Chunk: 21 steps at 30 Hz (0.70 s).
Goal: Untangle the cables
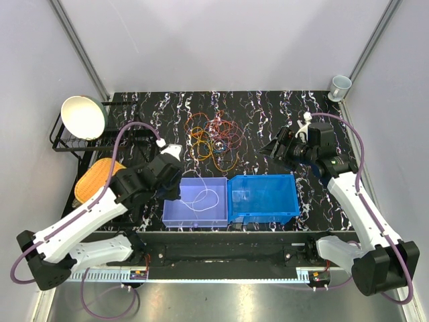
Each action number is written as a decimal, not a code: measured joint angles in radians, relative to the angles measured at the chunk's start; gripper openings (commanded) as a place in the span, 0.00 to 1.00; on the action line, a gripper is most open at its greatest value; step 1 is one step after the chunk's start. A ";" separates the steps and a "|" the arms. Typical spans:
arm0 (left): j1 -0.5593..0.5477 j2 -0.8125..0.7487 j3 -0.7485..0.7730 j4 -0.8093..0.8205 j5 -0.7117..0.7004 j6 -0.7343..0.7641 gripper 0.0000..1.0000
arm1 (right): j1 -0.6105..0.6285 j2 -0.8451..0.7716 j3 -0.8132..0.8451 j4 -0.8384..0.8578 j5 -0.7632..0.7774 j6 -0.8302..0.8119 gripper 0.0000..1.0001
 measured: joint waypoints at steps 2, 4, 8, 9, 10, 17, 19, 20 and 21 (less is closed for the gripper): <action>0.000 0.029 -0.021 0.002 -0.001 0.000 0.00 | 0.000 0.000 -0.001 0.000 -0.001 0.002 0.87; 0.000 0.077 -0.044 0.014 -0.002 0.000 0.33 | 0.000 0.000 -0.003 0.002 -0.003 0.002 0.87; 0.000 0.185 -0.063 0.039 -0.014 -0.012 0.94 | 0.000 -0.004 -0.010 0.005 -0.006 0.002 0.87; 0.000 0.188 -0.062 0.044 -0.021 -0.018 0.99 | 0.000 -0.008 -0.013 0.004 -0.006 0.002 0.87; 0.000 0.185 -0.056 0.043 -0.027 -0.016 0.99 | 0.000 -0.013 -0.016 0.005 -0.006 0.002 0.87; 0.000 0.158 0.162 0.030 -0.124 -0.007 0.99 | 0.000 -0.049 -0.035 0.007 -0.007 0.001 0.89; 0.001 0.175 0.210 0.028 -0.146 -0.007 0.98 | 0.000 -0.050 -0.039 0.007 -0.007 -0.002 0.89; 0.003 0.190 0.232 0.027 -0.157 -0.007 0.97 | 0.000 -0.050 -0.040 0.006 -0.006 -0.006 0.90; 0.005 0.217 0.256 0.029 -0.167 -0.008 0.97 | 0.000 -0.050 -0.041 0.006 -0.006 -0.011 0.91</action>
